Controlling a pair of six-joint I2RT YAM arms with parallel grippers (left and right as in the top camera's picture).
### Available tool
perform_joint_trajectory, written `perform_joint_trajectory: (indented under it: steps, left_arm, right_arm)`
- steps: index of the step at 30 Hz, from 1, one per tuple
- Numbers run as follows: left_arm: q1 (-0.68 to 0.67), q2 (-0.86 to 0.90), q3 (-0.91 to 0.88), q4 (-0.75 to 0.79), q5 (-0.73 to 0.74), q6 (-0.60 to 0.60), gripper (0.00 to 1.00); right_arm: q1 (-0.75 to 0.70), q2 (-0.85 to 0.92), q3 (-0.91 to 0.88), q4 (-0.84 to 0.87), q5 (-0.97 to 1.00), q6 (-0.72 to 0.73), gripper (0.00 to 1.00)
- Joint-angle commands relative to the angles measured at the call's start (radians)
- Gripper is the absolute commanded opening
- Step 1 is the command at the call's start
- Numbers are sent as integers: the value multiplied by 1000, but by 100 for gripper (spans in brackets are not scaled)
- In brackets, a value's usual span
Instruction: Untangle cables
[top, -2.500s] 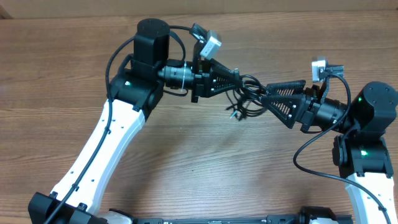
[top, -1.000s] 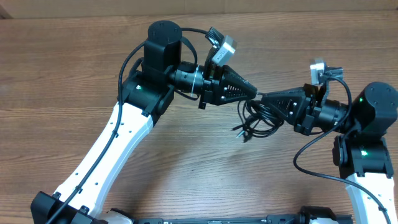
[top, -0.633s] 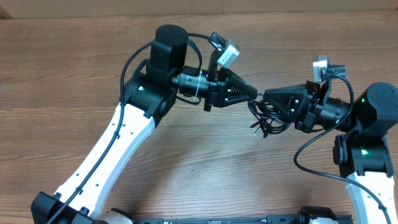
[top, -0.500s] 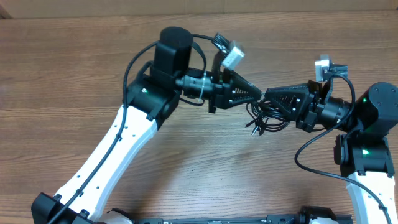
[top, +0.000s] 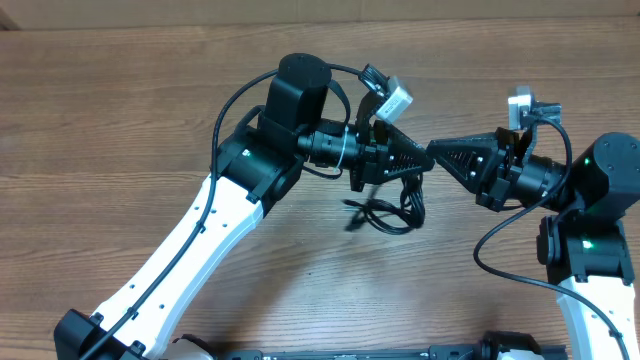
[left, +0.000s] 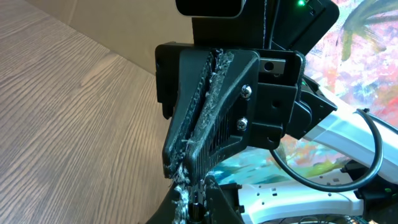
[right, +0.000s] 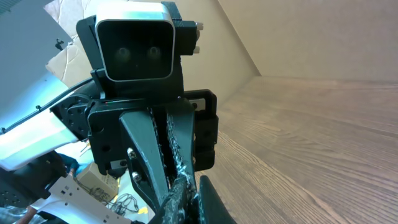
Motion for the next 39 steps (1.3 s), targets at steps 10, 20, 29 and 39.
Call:
perform_joint_trajectory:
  steps: [10,20,29,39]
  left_arm:
    - [132,0,11,3,-76,-177,4]
    - [148,0,11,2,-257,-473,4]
    - [110,0,11,1,-384,-789,4]
    - [103,0,11,-1,-365,-676,4]
  right_arm:
    - [11,-11,17,-84,28,10,70]
    - [11,-11,17,-135,51,302,79]
    - [12,-11,17,-253,96,358,89]
    - [12,-11,17,-339,195,114,88]
